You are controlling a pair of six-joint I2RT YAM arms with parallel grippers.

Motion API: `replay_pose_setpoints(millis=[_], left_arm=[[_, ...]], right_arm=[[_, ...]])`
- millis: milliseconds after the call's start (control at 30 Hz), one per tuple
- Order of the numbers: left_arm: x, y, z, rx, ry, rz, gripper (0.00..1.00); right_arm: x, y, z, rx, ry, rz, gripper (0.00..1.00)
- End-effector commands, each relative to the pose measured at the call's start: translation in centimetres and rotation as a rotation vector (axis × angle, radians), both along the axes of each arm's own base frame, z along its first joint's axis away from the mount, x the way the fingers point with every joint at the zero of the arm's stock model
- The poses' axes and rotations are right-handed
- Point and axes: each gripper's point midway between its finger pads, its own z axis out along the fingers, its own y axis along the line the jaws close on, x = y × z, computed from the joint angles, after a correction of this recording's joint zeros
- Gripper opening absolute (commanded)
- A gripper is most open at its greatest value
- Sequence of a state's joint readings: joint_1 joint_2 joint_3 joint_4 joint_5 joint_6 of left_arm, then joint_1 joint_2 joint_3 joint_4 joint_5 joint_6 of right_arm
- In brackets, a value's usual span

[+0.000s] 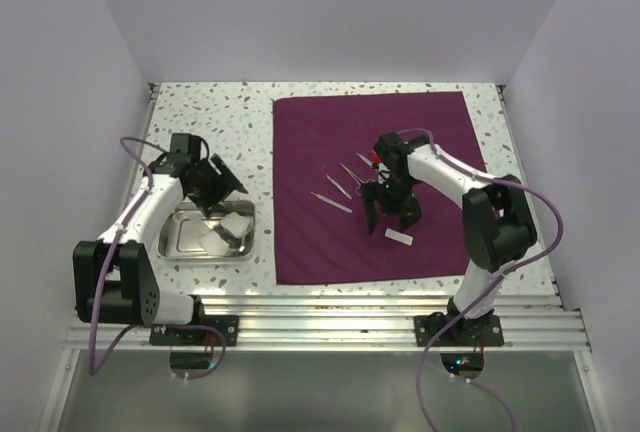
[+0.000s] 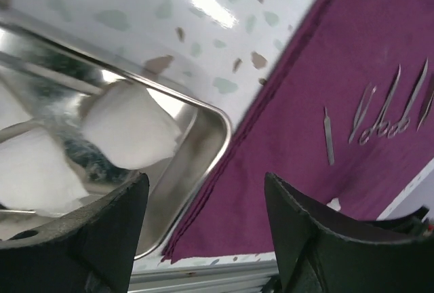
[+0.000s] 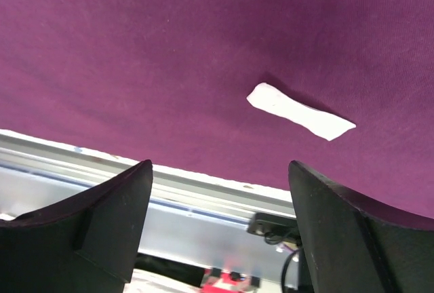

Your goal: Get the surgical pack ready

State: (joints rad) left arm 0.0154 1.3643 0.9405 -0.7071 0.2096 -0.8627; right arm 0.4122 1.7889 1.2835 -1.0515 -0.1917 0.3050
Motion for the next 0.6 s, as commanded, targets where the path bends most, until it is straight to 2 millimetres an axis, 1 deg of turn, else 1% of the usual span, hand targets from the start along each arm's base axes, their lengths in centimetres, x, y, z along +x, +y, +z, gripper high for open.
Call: replay_pose_setpoints(millis=[0, 133, 233, 267, 367, 500, 567], left_arm=[[1.1, -3.6, 1.2, -0.018, -0.082, -0.214, 0.72], [1.6, -5.4, 1.1, -0.056, -0.120, -0.284, 0.72], [2.0, -5.8, 1.3, -0.071, -0.139, -0.310, 0.72], [2.3, -5.9, 1.6, -0.071, -0.147, -0.317, 0.72], [2.9, -6.0, 1.8, -0.067, -0.160, -0.337, 0.72], [3.2, -6.4, 1.9, -0.084, -0.170, -0.355, 0.72], [3.2, -6.4, 1.7, -0.090, -0.166, -0.356, 0.72]], right_arm=[[-0.1, -1.6, -0.4, -0.094, -0.017, 0.069, 0.86], [-0.2, -3.2, -1.1, -0.183, -0.007, 0.129, 0.89], [-0.3, -4.4, -2.1, -0.240, 0.009, 0.172, 0.89], [-0.3, -4.8, -2.4, -0.253, 0.013, 0.189, 0.88], [-0.1, -4.7, -2.8, -0.246, 0.006, 0.204, 0.83], [0.1, -4.5, -3.1, -0.244, 0.004, 0.213, 0.82], [0.2, -4.8, -3.5, -0.261, 0.001, 0.214, 0.82]])
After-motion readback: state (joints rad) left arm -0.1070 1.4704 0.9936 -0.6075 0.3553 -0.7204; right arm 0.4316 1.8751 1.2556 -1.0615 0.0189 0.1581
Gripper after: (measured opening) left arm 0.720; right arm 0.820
